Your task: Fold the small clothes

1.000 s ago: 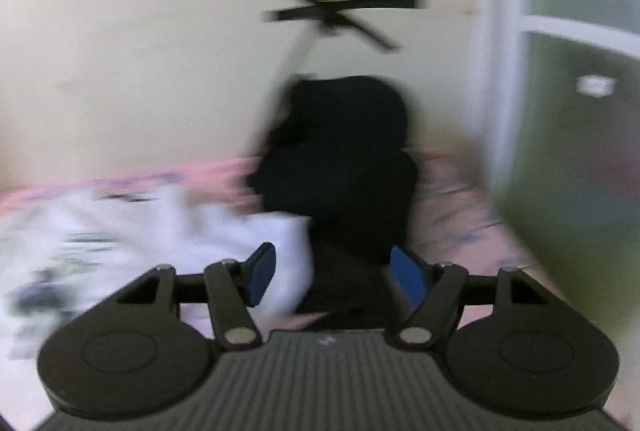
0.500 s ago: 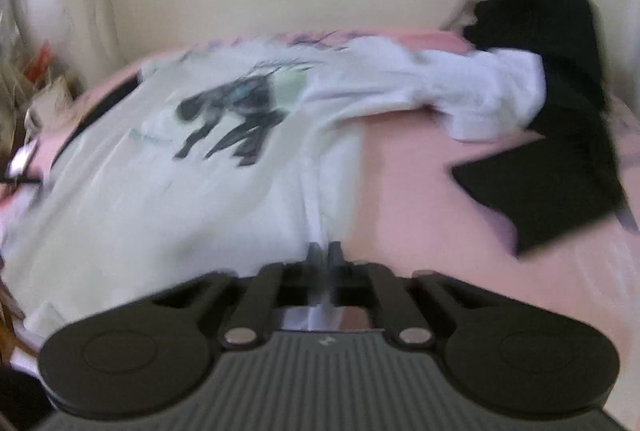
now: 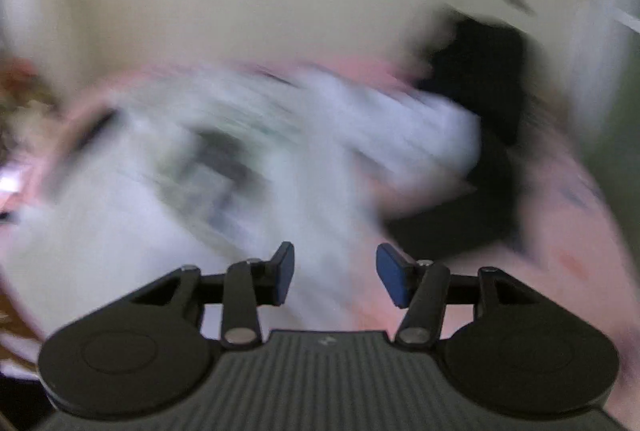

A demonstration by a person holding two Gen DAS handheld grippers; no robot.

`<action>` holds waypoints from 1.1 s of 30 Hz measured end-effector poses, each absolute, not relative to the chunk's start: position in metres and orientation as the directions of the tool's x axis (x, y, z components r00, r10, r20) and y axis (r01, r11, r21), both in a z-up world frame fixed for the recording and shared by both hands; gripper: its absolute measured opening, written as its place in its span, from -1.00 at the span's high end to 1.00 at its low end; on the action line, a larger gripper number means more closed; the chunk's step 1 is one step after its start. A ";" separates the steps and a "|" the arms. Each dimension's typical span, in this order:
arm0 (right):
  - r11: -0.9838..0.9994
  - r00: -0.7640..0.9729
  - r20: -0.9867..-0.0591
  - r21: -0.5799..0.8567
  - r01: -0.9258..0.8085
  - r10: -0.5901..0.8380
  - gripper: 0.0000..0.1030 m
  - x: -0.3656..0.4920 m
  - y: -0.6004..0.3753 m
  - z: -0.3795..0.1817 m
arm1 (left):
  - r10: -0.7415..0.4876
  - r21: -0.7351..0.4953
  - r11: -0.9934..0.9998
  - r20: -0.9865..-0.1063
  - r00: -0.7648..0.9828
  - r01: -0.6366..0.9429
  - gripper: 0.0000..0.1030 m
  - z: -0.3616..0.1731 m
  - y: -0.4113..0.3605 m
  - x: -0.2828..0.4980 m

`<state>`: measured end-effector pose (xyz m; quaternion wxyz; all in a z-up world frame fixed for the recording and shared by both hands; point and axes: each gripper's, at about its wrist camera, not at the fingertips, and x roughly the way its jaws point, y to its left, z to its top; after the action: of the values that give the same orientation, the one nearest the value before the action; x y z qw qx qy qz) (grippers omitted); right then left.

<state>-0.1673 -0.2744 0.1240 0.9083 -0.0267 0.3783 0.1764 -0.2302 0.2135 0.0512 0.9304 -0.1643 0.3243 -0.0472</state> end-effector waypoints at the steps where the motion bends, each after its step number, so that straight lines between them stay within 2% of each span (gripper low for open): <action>1: 0.897 0.630 -0.680 0.096 -0.431 0.375 0.01 -0.157 -0.247 0.129 | -0.186 -0.339 0.941 -0.572 0.799 -0.023 0.90 0.054 0.219 -0.237; 3: 0.782 0.556 -0.660 0.078 -0.618 0.505 0.00 -0.144 -0.170 0.131 | -0.163 -0.334 0.942 -0.549 0.820 -0.036 0.86 0.059 0.226 -0.249; 5: 0.634 0.462 -0.635 0.057 -0.771 0.619 -0.24 -0.139 -0.093 0.125 | -0.146 -0.334 0.941 -0.537 0.831 -0.051 0.80 0.061 0.235 -0.261; 6: 0.563 0.412 -0.625 0.053 -0.825 0.663 -0.29 -0.136 -0.057 0.118 | -0.136 -0.338 0.939 -0.534 0.835 -0.063 0.79 0.061 0.241 -0.268; 8: 0.476 0.340 -0.649 0.038 -0.879 0.681 -0.30 -0.126 0.003 0.097 | -0.119 -0.344 0.935 -0.538 0.835 -0.088 0.78 0.061 0.251 -0.274; 12: 0.407 0.266 -0.740 0.011 -0.913 0.618 -0.30 -0.109 0.085 0.048 | -0.083 -0.351 0.926 -0.548 0.833 -0.139 0.77 0.059 0.266 -0.287; 13: 0.400 0.253 -0.751 0.016 -0.916 0.609 -0.15 -0.108 0.091 0.040 | -0.080 -0.354 0.924 -0.546 0.834 -0.143 0.77 0.060 0.269 -0.289; 14: 0.408 0.246 -0.742 0.041 -0.912 0.624 0.27 -0.107 0.094 0.036 | -0.072 -0.343 0.927 -0.553 0.830 -0.149 0.77 0.060 0.271 -0.291; 15: 0.409 0.222 -0.728 0.088 -0.908 0.648 0.44 -0.101 0.097 0.038 | -0.068 -0.344 0.926 -0.551 0.832 -0.152 0.77 0.060 0.274 -0.292; 16: 0.419 0.216 -0.725 0.110 -0.901 0.654 1.00 -0.095 0.098 0.038 | -0.065 -0.345 0.926 -0.549 0.833 -0.155 0.77 0.060 0.276 -0.291; 18: 0.444 0.186 -0.706 0.200 -0.873 0.684 1.00 -0.087 0.115 0.044 | -0.058 -0.344 0.925 -0.554 0.831 -0.164 0.77 0.060 0.278 -0.287; 20: 0.413 0.150 -0.646 0.276 -0.868 0.749 1.00 -0.081 0.126 0.064 | -0.042 -0.339 0.922 -0.563 0.826 -0.185 0.77 0.062 0.280 -0.282; 22: 0.348 0.099 -0.543 0.377 -0.859 0.834 1.00 -0.078 0.132 0.095 | -0.032 -0.348 0.917 -0.557 0.830 -0.198 0.77 0.066 0.280 -0.278; 26: 0.297 0.124 -0.365 0.468 -0.833 0.923 1.00 -0.055 0.095 0.153 | -0.021 -0.344 0.918 -0.536 0.844 -0.195 0.77 0.074 0.276 -0.276; 29: 0.382 0.253 -0.314 0.476 -0.792 0.915 1.00 -0.019 0.026 0.180 | -0.038 -0.356 0.917 -0.529 0.848 -0.181 0.77 0.079 0.270 -0.262; 33: 0.606 0.508 -0.330 0.403 -0.686 0.795 1.00 0.024 -0.089 0.192 | -0.062 -0.335 0.932 -0.529 0.847 -0.141 0.77 0.091 0.259 -0.218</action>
<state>0.0243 -0.0893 0.1919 0.8613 0.1107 0.2470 0.4301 -0.2183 0.2589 0.0911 0.9432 -0.1835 0.2762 0.0209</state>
